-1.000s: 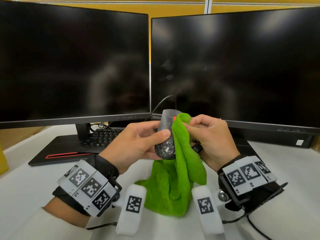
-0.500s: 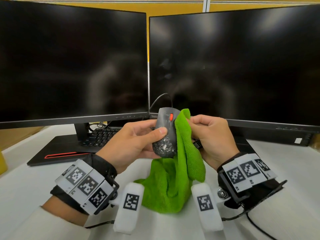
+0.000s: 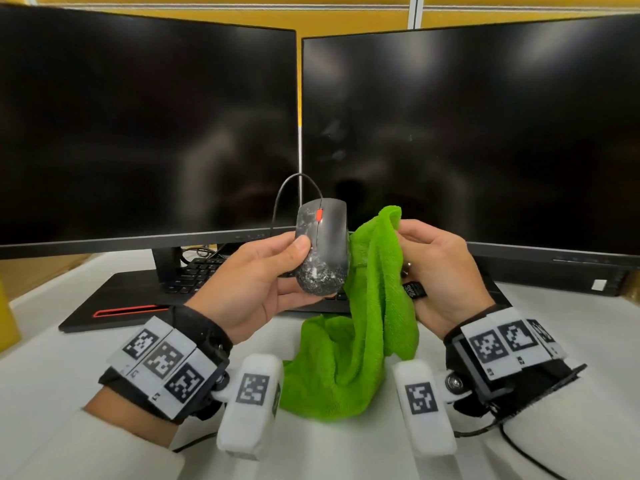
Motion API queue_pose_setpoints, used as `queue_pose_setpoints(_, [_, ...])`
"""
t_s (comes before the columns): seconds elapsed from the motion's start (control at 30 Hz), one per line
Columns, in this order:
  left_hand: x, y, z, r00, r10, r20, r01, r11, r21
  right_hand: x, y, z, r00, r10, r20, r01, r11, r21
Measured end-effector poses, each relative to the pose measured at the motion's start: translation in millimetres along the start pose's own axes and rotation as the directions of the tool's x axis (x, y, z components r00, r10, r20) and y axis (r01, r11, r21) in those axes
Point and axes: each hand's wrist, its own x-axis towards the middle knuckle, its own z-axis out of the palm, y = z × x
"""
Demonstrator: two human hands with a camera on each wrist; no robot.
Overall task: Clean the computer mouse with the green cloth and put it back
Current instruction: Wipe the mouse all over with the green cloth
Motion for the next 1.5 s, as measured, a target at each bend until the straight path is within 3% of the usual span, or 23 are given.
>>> queue_pose_setpoints(0.27, [4.1, -5.9, 4.1, 0.999, 0.010, -0.052, -0.006, 0.996, 0.086, -8.9, 6.2, 10.0, 0.986, -0.114, 0.124, 0.129, 0.984, -0.120])
queue_pose_setpoints(0.43, [3.7, -9.8, 8.9, 1.000, 0.009, -0.005, -0.008, 0.995, 0.102, -4.6, 12.2, 10.7, 0.986, -0.138, 0.096, 0.158, 0.954, -0.253])
queue_pose_setpoints(0.57, [2.9, -10.5, 7.6, 1.000, 0.011, 0.002, -0.011, 0.992, 0.129, -5.1, 10.1, 9.3, 0.993, -0.097, 0.061, 0.105, 0.981, -0.164])
queue_pose_setpoints(0.83, [2.4, -7.2, 5.9, 0.999, -0.009, -0.043, 0.014, 0.994, 0.112, -6.6, 9.1, 8.0, 0.984, -0.088, 0.156, 0.111, 0.984, -0.142])
queue_pose_setpoints(1.07, [1.0, -9.7, 10.2, 1.000, -0.010, 0.010, 0.008, 0.991, 0.132, -5.5, 11.0, 11.6, 0.996, -0.075, 0.047, 0.081, 0.985, -0.152])
queue_pose_setpoints(1.3, [1.7, -8.2, 7.8, 1.000, 0.005, -0.028, -0.001, 0.991, 0.134, -6.8, 8.5, 7.3, 0.990, -0.059, 0.127, 0.083, 0.978, -0.189])
queue_pose_setpoints(1.5, [1.4, -11.0, 13.2, 1.000, 0.019, 0.010, -0.020, 0.983, 0.184, -3.9, 13.7, 9.2, 0.997, -0.075, 0.029, 0.080, 0.973, -0.219])
